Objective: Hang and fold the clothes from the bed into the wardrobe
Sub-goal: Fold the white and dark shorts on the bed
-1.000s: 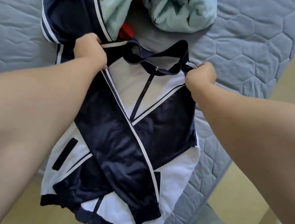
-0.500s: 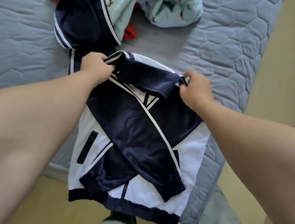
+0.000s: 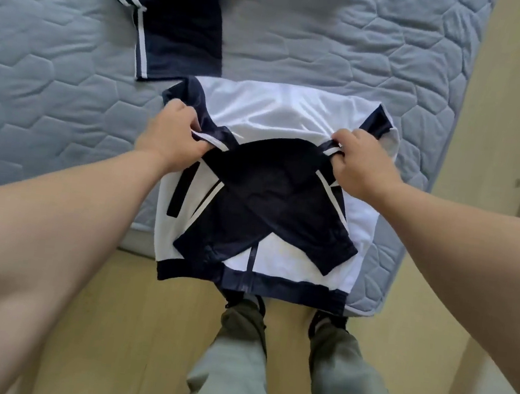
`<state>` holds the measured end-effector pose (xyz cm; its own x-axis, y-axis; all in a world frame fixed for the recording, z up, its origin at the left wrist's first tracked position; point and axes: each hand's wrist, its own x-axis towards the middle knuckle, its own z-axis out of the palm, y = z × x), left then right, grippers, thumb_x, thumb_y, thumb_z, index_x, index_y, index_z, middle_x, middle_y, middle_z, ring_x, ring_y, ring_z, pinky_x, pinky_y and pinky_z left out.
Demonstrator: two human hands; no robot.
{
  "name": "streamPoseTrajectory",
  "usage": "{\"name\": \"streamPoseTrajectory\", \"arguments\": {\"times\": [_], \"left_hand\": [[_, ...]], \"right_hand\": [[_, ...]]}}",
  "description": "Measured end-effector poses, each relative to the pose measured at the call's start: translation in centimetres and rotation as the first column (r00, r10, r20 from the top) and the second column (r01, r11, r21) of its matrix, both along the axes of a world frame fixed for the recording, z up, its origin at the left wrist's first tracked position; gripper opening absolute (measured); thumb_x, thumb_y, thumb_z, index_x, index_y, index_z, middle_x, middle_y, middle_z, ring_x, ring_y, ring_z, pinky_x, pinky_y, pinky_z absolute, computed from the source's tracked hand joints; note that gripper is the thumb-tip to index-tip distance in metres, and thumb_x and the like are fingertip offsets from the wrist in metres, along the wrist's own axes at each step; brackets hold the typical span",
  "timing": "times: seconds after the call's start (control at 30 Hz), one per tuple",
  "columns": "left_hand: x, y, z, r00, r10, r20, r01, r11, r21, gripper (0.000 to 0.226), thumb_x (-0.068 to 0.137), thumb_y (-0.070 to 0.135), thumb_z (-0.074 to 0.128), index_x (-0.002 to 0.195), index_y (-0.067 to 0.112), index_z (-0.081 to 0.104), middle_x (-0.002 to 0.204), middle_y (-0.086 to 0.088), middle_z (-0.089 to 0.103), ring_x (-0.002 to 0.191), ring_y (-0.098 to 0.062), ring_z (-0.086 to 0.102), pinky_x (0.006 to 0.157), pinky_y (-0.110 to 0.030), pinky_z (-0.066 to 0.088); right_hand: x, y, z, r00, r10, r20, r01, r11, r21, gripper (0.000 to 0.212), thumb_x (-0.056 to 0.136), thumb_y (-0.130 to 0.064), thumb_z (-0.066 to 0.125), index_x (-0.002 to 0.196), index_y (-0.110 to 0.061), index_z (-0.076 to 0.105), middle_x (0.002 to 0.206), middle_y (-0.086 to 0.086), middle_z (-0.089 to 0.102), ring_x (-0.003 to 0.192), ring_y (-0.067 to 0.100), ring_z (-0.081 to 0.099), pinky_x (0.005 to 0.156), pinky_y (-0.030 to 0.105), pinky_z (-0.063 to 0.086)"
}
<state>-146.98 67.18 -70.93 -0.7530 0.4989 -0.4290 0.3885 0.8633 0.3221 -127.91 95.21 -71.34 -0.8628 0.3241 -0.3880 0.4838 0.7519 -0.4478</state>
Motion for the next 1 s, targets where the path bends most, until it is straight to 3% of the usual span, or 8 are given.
{"name": "streamPoseTrajectory", "arguments": {"times": [0.13,0.23,0.47,0.6,0.7,0.8,0.9,1.0], "left_hand": [[2.6,-1.2,1.1,0.998,0.052,0.039,-0.054,0.997,0.05,0.058,0.061,0.076,0.055,0.072,0.02,0.058,0.095,-0.002,0.05,0.085,-0.016,0.046,0.079,-0.031,0.04],[5.2,-2.7,1.9,0.996,0.029,0.08,-0.029,1.0,-0.007,0.061,0.057,0.078,0.049,0.077,0.021,0.056,0.099,0.001,0.046,0.091,-0.02,0.05,0.081,-0.035,0.043],[10.5,-7.0,2.0,0.994,-0.044,0.1,0.062,0.98,-0.19,0.073,0.059,0.087,0.056,0.083,0.018,0.051,0.1,0.001,0.042,0.084,-0.021,0.049,0.075,-0.036,0.043],[12.6,-8.5,0.9,0.983,-0.179,0.032,0.181,0.959,-0.219,0.066,0.067,0.074,0.066,0.093,0.015,0.05,0.105,0.0,0.041,0.091,-0.02,0.046,0.073,-0.037,0.044],[14.0,-9.1,-0.1,0.969,-0.245,-0.015,0.227,0.919,-0.322,0.051,0.076,0.047,0.073,0.105,0.011,0.052,0.112,-0.008,0.043,0.103,-0.029,0.047,0.084,-0.041,0.046],[14.7,-8.9,-1.0,0.955,-0.295,-0.007,0.252,0.826,-0.504,0.038,0.08,0.028,0.064,0.113,0.016,0.05,0.117,-0.009,0.047,0.109,-0.033,0.046,0.091,-0.04,0.04],[15.0,-8.5,-1.2,0.95,-0.311,-0.01,0.253,0.793,-0.554,0.029,0.085,0.02,0.056,0.113,0.018,0.055,0.114,-0.007,0.052,0.107,-0.03,0.049,0.088,-0.038,0.039],[15.0,-8.4,-1.0,0.925,-0.38,-0.001,0.311,0.757,-0.575,0.025,0.088,0.015,0.05,0.111,0.017,0.059,0.111,-0.006,0.055,0.103,-0.027,0.05,0.085,-0.034,0.04]], "right_hand": [[1.8,-0.5,1.5,0.997,0.07,-0.036,-0.071,0.997,-0.029,0.025,0.086,-0.031,0.04,0.097,-0.014,0.055,0.088,0.004,0.055,0.089,0.028,0.049,0.071,0.035,0.036],[3.9,-1.4,2.3,0.972,0.235,0.0,-0.235,0.971,0.033,0.027,0.09,-0.043,0.035,0.081,-0.019,0.044,0.073,-0.005,0.042,0.079,0.024,0.043,0.062,0.033,0.029],[9.0,-4.4,2.2,0.797,0.586,0.148,-0.603,0.785,0.142,0.054,0.092,-0.058,0.019,0.105,-0.02,0.055,0.087,0.001,0.05,0.094,0.026,0.051,0.058,0.032,0.028],[11.6,-6.8,0.8,0.74,0.621,0.256,-0.666,0.731,0.152,0.049,0.099,-0.054,0.023,0.113,-0.017,0.053,0.1,0.007,0.054,0.098,0.028,0.049,0.058,0.035,0.03],[13.2,-9.1,-0.3,0.728,0.609,0.315,-0.676,0.714,0.18,0.04,0.102,-0.048,0.03,0.113,-0.016,0.052,0.1,0.007,0.053,0.095,0.027,0.049,0.055,0.035,0.029],[13.7,-11.0,-1.3,0.695,0.636,0.335,-0.711,0.676,0.193,0.039,0.101,-0.043,0.034,0.116,-0.014,0.055,0.102,0.007,0.058,0.094,0.027,0.051,0.055,0.034,0.029],[13.8,-11.8,-1.2,0.635,0.678,0.37,-0.767,0.611,0.198,0.035,0.101,-0.038,0.036,0.117,-0.014,0.057,0.101,0.005,0.061,0.092,0.026,0.054,0.056,0.034,0.025],[13.9,-12.0,-0.5,0.737,0.59,0.33,-0.662,0.729,0.174,0.03,0.1,-0.039,0.039,0.109,-0.016,0.055,0.097,0.005,0.062,0.086,0.027,0.055,0.058,0.035,0.027]]}}
